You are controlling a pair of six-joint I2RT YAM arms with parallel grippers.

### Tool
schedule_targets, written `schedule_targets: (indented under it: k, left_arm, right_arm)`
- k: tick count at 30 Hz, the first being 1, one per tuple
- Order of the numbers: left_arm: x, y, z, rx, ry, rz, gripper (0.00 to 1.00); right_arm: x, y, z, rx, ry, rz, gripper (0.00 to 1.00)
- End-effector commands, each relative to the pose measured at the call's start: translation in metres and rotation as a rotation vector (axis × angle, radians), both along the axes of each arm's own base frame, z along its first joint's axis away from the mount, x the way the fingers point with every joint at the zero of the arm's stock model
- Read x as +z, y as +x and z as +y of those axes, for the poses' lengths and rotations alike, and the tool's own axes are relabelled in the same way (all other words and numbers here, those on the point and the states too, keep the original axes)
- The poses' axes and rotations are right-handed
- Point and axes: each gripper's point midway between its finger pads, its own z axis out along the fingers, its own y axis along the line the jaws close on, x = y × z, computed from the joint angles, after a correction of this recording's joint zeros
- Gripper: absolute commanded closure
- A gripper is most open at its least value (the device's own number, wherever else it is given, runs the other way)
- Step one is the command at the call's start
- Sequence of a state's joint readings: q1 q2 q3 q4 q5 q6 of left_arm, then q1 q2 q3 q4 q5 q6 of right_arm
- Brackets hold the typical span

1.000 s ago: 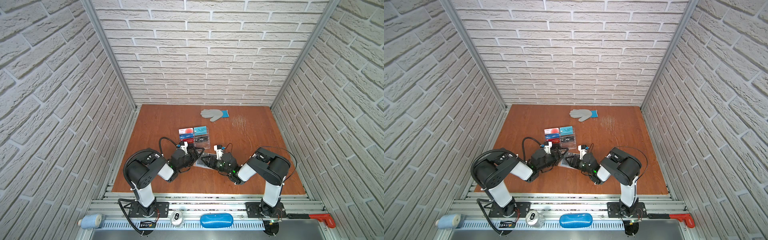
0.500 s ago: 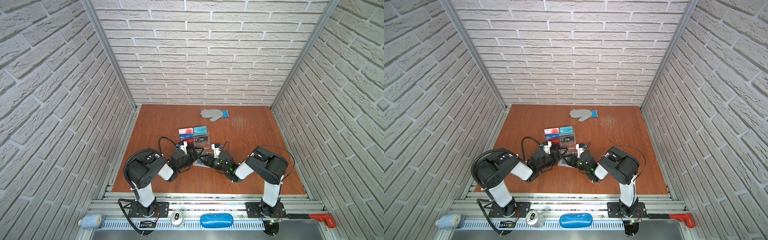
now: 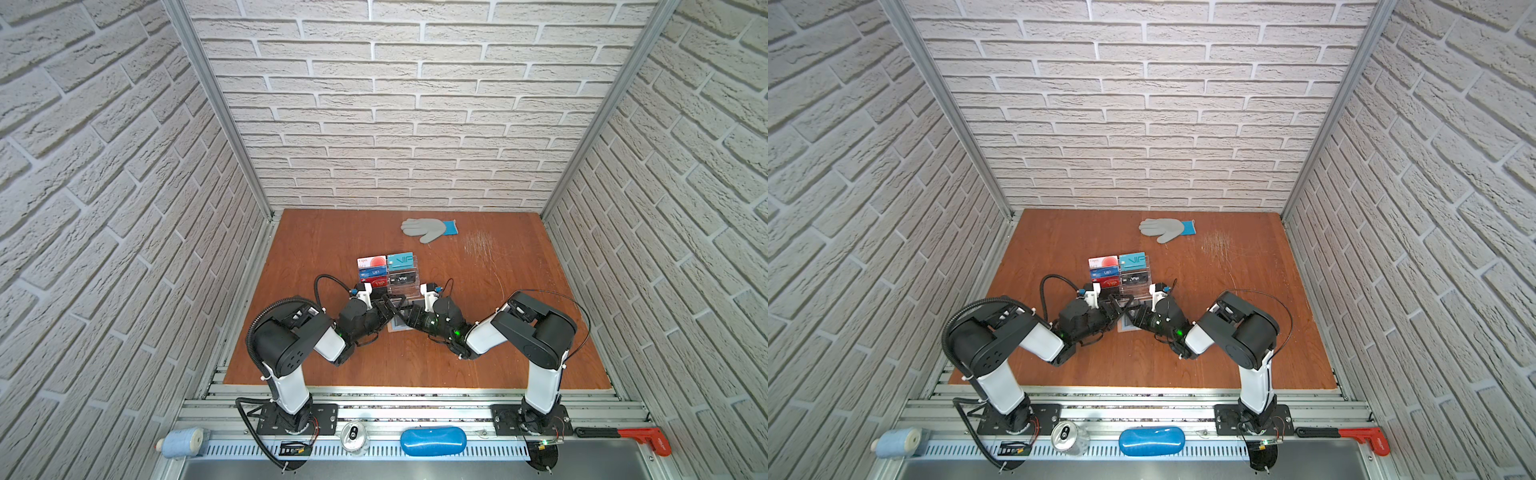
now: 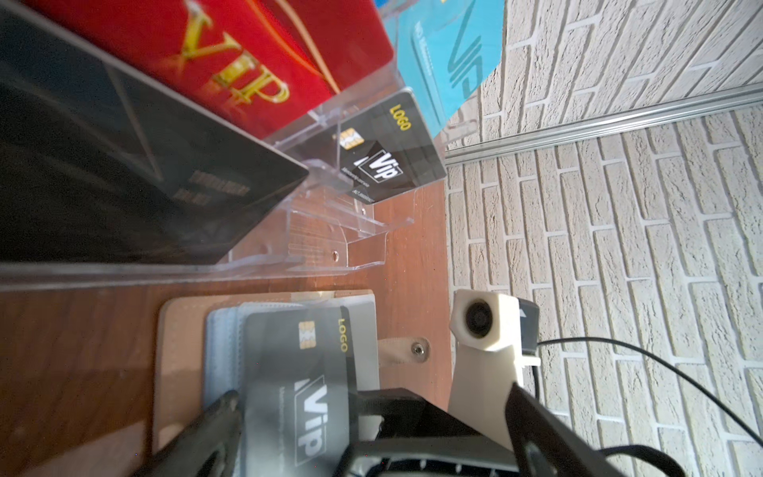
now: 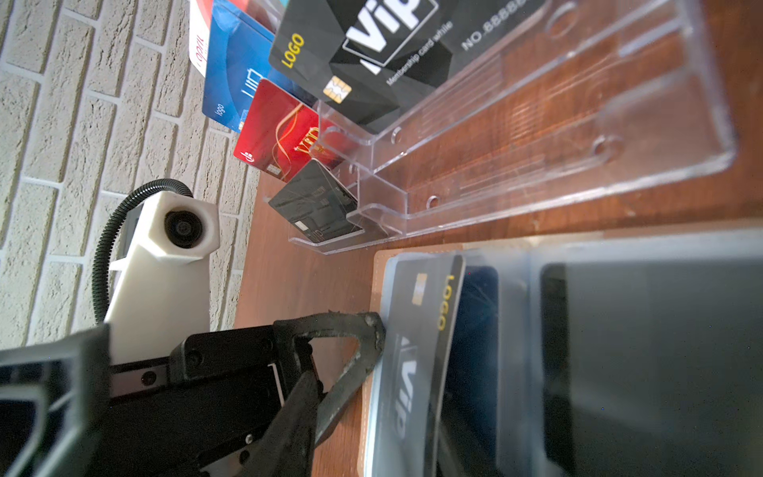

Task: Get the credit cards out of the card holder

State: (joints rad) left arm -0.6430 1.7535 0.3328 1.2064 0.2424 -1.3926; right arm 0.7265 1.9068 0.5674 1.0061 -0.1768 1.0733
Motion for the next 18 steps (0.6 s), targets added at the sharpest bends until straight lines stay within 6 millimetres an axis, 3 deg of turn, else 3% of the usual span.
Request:
schedule_targets:
  k: [1,18]
  left_arm:
    - [-0.008,-0.01,-0.001,-0.038,-0.012,0.031,0.02]
    - [-0.022,-0.012,0.003,-0.03,-0.021,0.058,0.02]
  right_arm:
    - [0.009,-0.005,0.009,0.045,0.015,-0.025,0.6]
    - [0.013,0.0,-0.007,0.03,0.054,-0.037,0.64]
